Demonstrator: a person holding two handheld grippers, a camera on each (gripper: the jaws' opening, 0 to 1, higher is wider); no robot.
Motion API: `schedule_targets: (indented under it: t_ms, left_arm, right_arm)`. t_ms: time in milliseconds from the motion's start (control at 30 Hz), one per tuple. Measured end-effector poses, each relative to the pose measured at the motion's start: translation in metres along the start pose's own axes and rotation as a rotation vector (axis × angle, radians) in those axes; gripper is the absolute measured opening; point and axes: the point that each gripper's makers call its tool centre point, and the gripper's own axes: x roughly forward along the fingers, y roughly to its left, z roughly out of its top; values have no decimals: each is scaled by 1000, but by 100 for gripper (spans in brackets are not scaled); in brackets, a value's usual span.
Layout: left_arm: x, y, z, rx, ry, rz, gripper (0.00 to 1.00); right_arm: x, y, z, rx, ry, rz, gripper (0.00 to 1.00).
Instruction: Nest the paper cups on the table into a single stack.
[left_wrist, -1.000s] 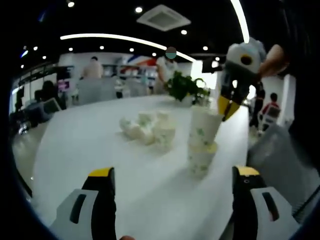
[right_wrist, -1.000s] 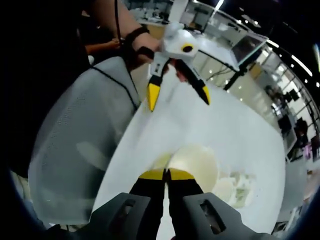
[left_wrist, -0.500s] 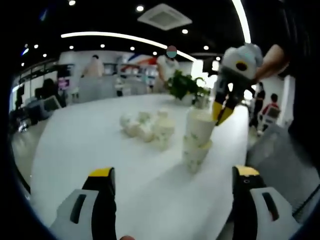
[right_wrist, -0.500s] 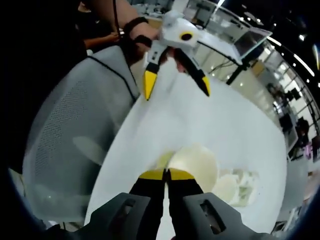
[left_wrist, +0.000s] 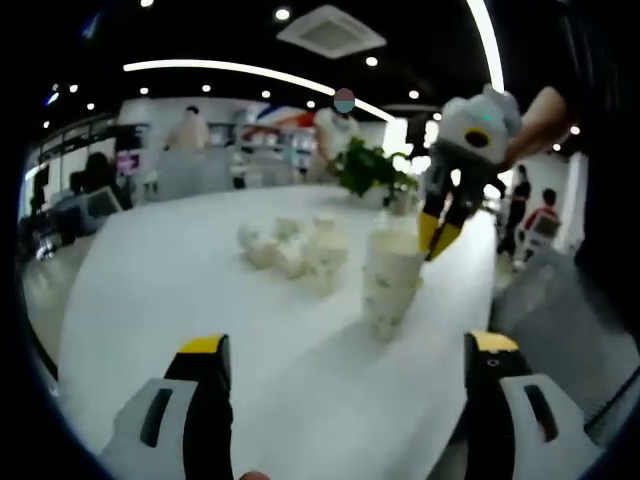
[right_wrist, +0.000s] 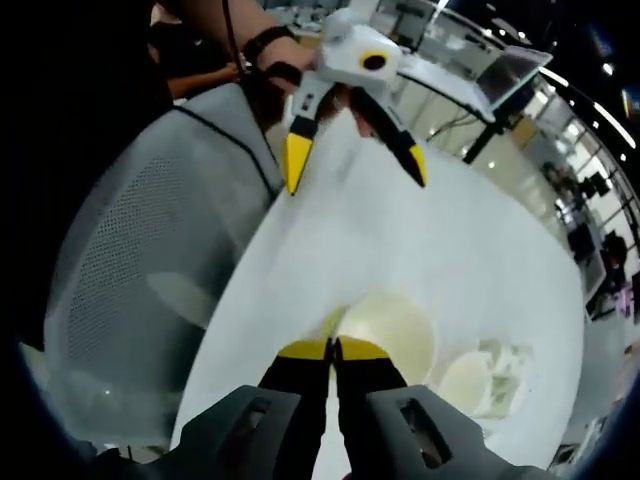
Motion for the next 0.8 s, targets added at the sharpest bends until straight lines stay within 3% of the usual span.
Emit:
schedule_targets:
  t_ms: [800]
  left_arm:
    - [-3, 1, -12, -13, 12, 2, 94]
  right_arm:
    - [12, 1, -6, -10, 27, 33, 1]
